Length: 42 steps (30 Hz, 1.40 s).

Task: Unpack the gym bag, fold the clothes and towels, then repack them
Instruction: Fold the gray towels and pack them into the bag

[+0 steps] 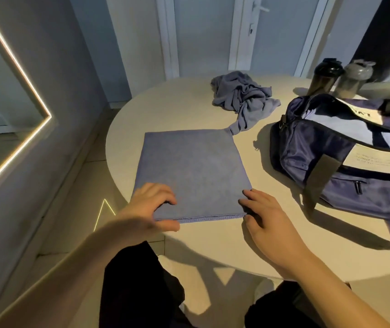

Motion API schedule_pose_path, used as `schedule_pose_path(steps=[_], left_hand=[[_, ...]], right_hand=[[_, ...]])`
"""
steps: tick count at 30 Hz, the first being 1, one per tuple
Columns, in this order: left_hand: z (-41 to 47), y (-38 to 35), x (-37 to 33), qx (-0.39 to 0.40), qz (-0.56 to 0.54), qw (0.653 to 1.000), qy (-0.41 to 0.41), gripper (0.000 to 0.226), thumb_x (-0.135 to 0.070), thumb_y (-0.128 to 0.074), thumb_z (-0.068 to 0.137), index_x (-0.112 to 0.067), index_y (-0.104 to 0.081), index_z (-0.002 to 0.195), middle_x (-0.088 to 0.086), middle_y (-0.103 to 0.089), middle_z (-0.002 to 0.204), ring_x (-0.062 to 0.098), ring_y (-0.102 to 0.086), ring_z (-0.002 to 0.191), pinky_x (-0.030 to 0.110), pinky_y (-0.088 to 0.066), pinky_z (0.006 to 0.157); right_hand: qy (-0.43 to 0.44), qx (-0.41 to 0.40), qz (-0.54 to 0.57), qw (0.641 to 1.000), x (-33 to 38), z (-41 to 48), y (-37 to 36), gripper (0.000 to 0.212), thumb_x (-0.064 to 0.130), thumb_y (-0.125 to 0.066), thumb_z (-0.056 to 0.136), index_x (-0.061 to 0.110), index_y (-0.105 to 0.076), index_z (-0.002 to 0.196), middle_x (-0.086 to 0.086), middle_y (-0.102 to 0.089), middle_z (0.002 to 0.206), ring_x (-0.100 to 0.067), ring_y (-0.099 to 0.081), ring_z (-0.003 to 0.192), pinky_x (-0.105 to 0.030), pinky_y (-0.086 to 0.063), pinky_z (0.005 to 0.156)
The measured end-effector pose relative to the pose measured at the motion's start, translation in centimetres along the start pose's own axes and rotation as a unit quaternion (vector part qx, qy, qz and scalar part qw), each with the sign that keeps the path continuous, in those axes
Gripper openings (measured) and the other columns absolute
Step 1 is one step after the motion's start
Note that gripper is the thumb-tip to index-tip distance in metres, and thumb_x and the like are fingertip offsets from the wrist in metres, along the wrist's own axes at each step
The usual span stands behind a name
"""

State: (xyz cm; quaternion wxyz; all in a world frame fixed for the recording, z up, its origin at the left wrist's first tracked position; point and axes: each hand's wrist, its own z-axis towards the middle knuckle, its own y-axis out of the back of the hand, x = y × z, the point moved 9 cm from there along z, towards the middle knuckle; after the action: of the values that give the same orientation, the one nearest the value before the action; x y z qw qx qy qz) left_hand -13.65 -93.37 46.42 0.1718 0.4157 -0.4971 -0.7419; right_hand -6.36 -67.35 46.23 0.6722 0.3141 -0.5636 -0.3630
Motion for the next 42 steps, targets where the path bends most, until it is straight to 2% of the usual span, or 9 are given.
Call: schedule_pose_path(steps=[2,5,7,10,24,29,32,37,42], left_hand=[[-2.1,-0.2,0.2,-0.015,0.049,0.998,-0.039,0.069,-0.071,-0.072,0.073,-0.027,-0.061,0.125,-0.016,-0.049,0.132,0.004,-0.04,0.124,0.024,-0.03,0.107],[-4.2,0.1,0.7,-0.079,0.068,0.994,-0.045,0.065,-0.033,-0.096,0.064,-0.017,-0.067,0.12,-0.005,-0.058,0.128,0.016,-0.05,0.119,0.035,-0.039,0.103],[-5.0,0.6,1.0,-0.119,0.067,0.99,-0.041,0.053,-0.018,-0.095,0.066,-0.012,-0.071,0.113,-0.002,-0.063,0.123,0.02,-0.053,0.115,0.031,-0.04,0.101],[-5.8,1.9,1.3,-0.16,0.061,0.984,-0.045,0.029,-0.035,-0.072,0.086,-0.011,-0.074,0.102,-0.002,-0.067,0.115,0.018,-0.057,0.108,0.032,-0.043,0.096],[-6.9,2.8,3.4,-0.226,0.029,0.973,0.027,0.023,-0.02,-0.067,0.083,-0.009,-0.075,0.102,0.002,-0.068,0.12,0.019,-0.061,0.113,0.048,-0.051,0.096],[-7.8,3.2,3.9,-0.259,0.03,0.964,0.06,0.023,-0.014,-0.068,0.084,-0.007,-0.072,0.105,-0.006,-0.065,0.122,0.016,-0.065,0.113,0.041,-0.055,0.098],[-7.4,3.0,2.9,-0.245,0.054,0.967,0.048,0.023,0.001,-0.075,0.085,0.007,-0.07,0.106,0.011,-0.069,0.12,0.027,-0.071,0.106,0.037,-0.059,0.093],[-8.3,4.9,3.5,-0.363,-0.194,0.901,0.135,0.017,-0.017,-0.061,0.087,-0.024,-0.066,0.102,-0.008,-0.069,0.097,0.015,-0.067,0.094,0.026,-0.053,0.086],[-7.9,6.0,2.1,-0.383,-0.267,0.876,0.12,0.019,-0.006,-0.063,0.097,-0.024,-0.059,0.098,-0.007,-0.063,0.083,0.01,-0.062,0.075,0.016,-0.05,0.065]], right_hand=[[-0.01,-0.011,0.017,1.0,-0.5,-0.1,0.0,0.04,0.019,-0.054,0.101,0.024,-0.06,0.14,0.011,-0.046,0.153,-0.009,-0.032,0.144,-0.024,-0.023,0.117],[-0.031,-0.025,0.039,0.998,-1.0,-0.3,0.2,0.038,0.02,-0.058,0.1,0.024,-0.062,0.137,0.013,-0.051,0.148,-0.006,-0.037,0.14,-0.019,-0.026,0.113],[-0.038,-0.023,0.054,0.998,-1.2,-0.5,0.2,0.041,0.014,-0.061,0.096,0.025,-0.064,0.135,0.014,-0.052,0.146,-0.004,-0.039,0.136,-0.006,-0.021,0.107],[-0.043,-0.013,0.075,0.996,-1.5,-0.6,0.0,0.049,0.003,-0.058,0.088,0.024,-0.066,0.132,0.014,-0.054,0.143,-0.002,-0.041,0.134,0.003,-0.02,0.099],[-0.044,-0.067,0.097,0.992,-2.0,-0.6,0.4,0.028,0.012,-0.058,0.097,0.025,-0.074,0.116,0.018,-0.061,0.134,-0.002,-0.049,0.127,-0.026,-0.04,0.11],[-0.054,-0.097,0.159,0.981,-2.0,-1.0,1.2,0.021,0.021,-0.058,0.1,0.035,-0.074,0.104,0.028,-0.061,0.125,0.003,-0.051,0.119,-0.027,-0.043,0.107],[-0.058,-0.104,0.217,0.969,-1.9,-1.2,1.7,0.024,0.017,-0.059,0.099,0.036,-0.073,0.094,0.03,-0.059,0.129,0.003,-0.046,0.129,-0.03,-0.037,0.111],[-0.072,-0.111,0.311,0.941,-1.1,-2.1,2.1,0.023,0.018,-0.054,0.103,0.034,-0.07,0.097,0.021,-0.066,0.126,-0.001,-0.052,0.129,-0.041,-0.043,0.111],[-0.052,-0.125,0.281,0.95,0.2,-3.1,3.9,0.02,0.02,-0.054,0.103,0.035,-0.066,0.097,0.017,-0.07,0.107,-0.009,-0.065,0.097,-0.032,-0.053,0.081]])
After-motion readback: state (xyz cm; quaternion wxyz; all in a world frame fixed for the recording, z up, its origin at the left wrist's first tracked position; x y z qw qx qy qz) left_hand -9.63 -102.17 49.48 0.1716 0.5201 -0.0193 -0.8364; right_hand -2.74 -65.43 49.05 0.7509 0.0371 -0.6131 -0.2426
